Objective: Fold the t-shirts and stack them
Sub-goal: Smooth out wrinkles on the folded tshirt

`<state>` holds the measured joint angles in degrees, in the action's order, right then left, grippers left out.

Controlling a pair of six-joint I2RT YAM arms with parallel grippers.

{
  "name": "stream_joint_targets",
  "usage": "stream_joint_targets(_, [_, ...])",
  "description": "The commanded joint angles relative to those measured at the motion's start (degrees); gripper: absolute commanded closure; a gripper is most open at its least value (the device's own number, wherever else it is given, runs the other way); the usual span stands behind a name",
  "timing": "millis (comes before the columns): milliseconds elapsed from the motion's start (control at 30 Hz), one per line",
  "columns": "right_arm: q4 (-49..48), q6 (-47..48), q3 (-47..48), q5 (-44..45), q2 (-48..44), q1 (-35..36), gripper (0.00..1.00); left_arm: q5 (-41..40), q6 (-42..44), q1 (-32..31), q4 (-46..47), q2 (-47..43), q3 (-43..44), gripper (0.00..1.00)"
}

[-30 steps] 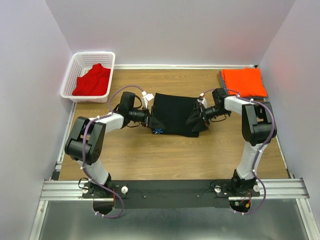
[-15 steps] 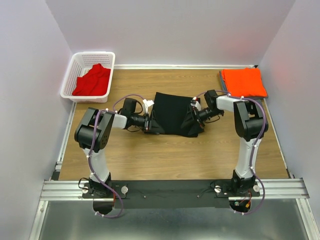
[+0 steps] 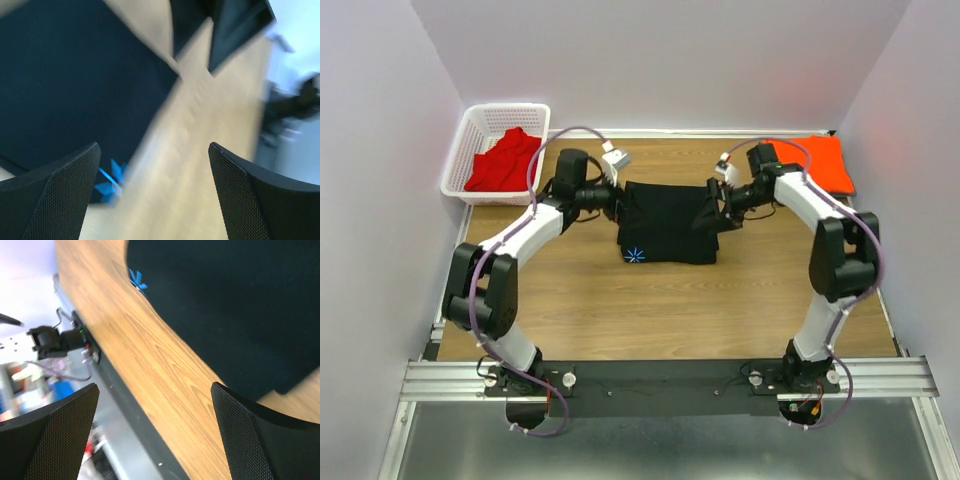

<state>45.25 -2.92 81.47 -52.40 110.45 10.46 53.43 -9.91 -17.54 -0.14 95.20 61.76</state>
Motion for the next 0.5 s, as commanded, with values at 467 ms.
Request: stream_joint_targets(467, [-5.3,-7.1,-8.4,14.6,-14.1,-17.1,0.00,-42.6,50.3,-34.8,2.0,5.4,7.9,0.43])
